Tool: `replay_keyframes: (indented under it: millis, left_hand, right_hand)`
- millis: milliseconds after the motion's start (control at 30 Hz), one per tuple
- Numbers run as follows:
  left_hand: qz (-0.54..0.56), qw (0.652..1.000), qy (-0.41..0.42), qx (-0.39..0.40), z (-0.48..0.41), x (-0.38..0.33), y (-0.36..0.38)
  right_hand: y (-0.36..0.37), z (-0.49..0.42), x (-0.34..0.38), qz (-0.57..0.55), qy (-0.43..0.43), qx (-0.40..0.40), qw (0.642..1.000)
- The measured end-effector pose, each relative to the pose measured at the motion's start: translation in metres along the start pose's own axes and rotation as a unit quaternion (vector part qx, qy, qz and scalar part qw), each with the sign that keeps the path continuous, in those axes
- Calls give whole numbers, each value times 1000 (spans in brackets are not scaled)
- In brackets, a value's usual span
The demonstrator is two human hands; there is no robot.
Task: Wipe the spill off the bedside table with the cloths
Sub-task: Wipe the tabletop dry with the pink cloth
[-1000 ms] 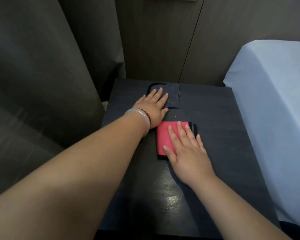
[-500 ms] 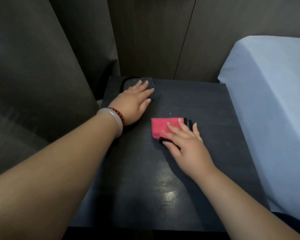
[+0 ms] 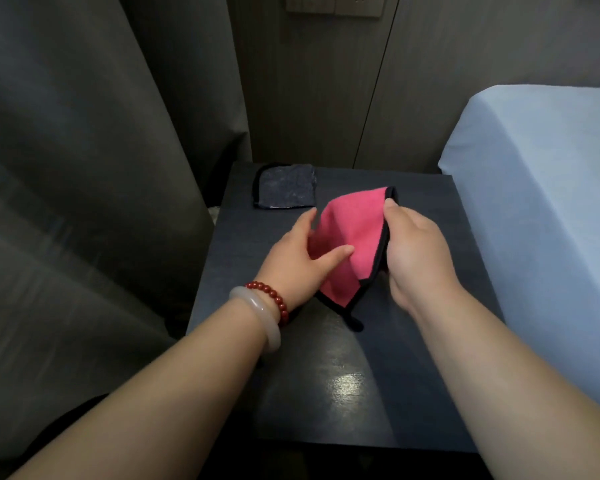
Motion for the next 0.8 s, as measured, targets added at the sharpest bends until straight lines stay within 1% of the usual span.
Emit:
replay_keyframes:
  millis: [33, 133, 200, 267, 300, 333, 367, 433, 467, 500, 533, 567, 600, 633, 667, 700, 800]
  left_hand:
    - [-11, 1000, -8, 10, -1, 1, 0]
    - [-75, 996, 24, 31, -10, -6, -8]
    - [-49, 998, 31, 34, -16, -11, -20]
    - [2, 998, 23, 58, -20, -15, -28]
    - [2, 997, 23, 80, -21, -17, -29]
    - [-32, 994, 28, 105, -21, -20, -26]
    - [-97, 987, 37, 122, -20, -22, -23]
    - [-259, 957, 68, 112, -15, -29, -15]
    - [-320, 939, 87, 89, -11, -35, -9]
    - [-360, 925, 101, 71, -3, -41, 1]
    - [-377, 917, 112, 67, 5, -46, 15]
    - [-377, 915, 120, 81, 14, -49, 33]
    - [-369, 916, 117, 105, 22, -47, 51]
    - [-363, 917, 98, 134, 28, -38, 66]
    - [-360, 916, 73, 159, 32, -27, 76]
    - [-364, 914, 54, 174, 33, -16, 83]
    - [-393, 900, 55, 179, 24, 2, 90]
  right_hand:
    - [-5, 0, 0, -7, 0, -18, 1000]
    - [-27, -6, -7, -20, 23, -75, 997]
    - [-47, -12, -9, -5, 30, -114, 993]
    - [-67, -17, -2, 75, -12, -160, 984]
    - [-75, -15, 4, 133, -44, -181, 973]
    - [-78, -13, 8, 196, -73, -193, 959]
    - [-79, -12, 10, 259, -94, -198, 941]
    - [-76, -11, 0, 381, -93, -193, 899]
    - [-73, -10, -9, 439, -83, -188, 875]
    - [-68, -5, -17, 473, -94, -183, 857]
    - [-61, 6, -17, 484, -141, -181, 845]
    - [-50, 17, -19, 494, -197, -168, 830]
    - [-37, 27, -28, 519, -232, -135, 811]
    - [-26, 31, -41, 550, -243, -92, 794]
    - [-19, 33, -58, 576, -235, -50, 781]
    - [-16, 30, -74, 594, -216, -26, 774]
    - [-20, 12, -91, 609, -182, -28, 772]
Point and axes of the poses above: each hand's wrist, its own z-axis away from the middle knuckle, its own y-axis out of the palm, x = y × z, the point moved 9 cm from there along -z, towards the middle knuckle, and after that the axes turned 13 degrees about y, right-handed, at the moved point
